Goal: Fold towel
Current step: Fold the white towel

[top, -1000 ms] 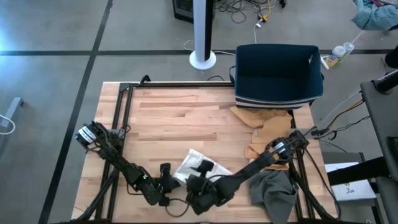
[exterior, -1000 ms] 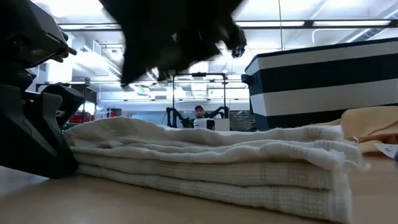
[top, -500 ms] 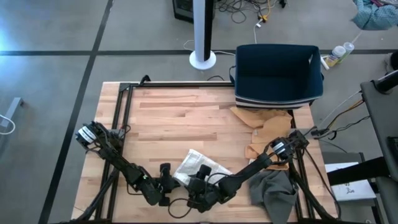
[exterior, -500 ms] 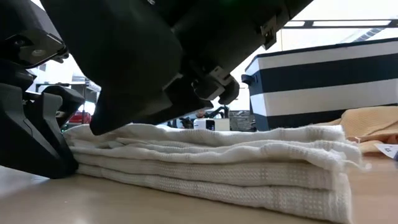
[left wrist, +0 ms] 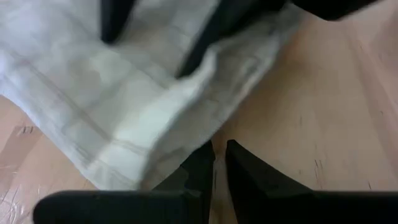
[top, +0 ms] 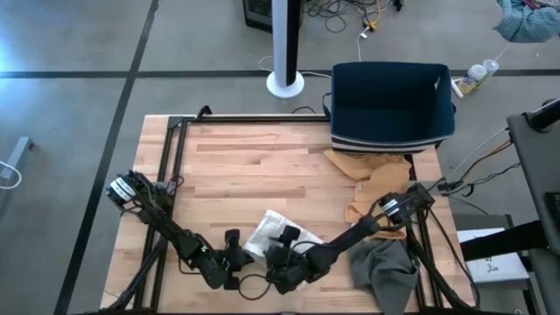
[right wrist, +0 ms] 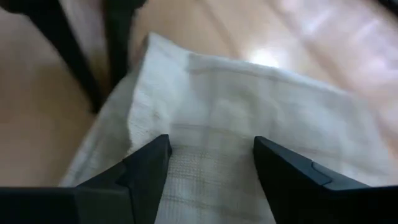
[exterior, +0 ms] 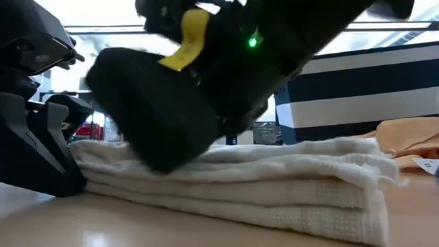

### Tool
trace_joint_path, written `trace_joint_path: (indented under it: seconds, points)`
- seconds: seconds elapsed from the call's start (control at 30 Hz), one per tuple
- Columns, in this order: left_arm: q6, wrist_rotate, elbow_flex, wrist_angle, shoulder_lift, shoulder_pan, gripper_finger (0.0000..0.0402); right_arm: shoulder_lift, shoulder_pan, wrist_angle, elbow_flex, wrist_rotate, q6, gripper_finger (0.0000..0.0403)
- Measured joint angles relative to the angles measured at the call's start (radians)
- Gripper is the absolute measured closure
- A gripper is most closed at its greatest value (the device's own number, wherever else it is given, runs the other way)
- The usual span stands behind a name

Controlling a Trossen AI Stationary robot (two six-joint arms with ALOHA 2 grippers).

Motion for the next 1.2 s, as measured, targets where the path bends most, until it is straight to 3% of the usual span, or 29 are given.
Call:
trace_joint_path:
  seconds: [0.2,0.53,0.73,1.03,1.2]
  points:
    - [-0.015,0.004,0.0,-0.002,0.0,0.0,0.0364,0.027,0.01,0.138,0.01,-0.039,-0.006,0.0183]
    - [-0.024,0.018,0.001,-0.016,0.0,0.005,0.0364,0.003,0.015,0.188,0.015,-0.034,-0.014,0.0181]
    - [-0.022,0.022,0.002,-0.031,-0.012,0.008,0.0364,0.053,0.012,0.189,0.015,-0.051,0.003,0.0187]
    - [-0.062,0.035,0.007,-0.343,-0.246,0.006,0.0364,0.062,0.001,0.188,0.01,-0.051,-0.003,0.0174]
    - [-0.02,-0.108,-0.009,-0.264,-0.32,0.015,0.0364,0.062,-0.004,0.188,0.006,-0.048,-0.007,0.0178]
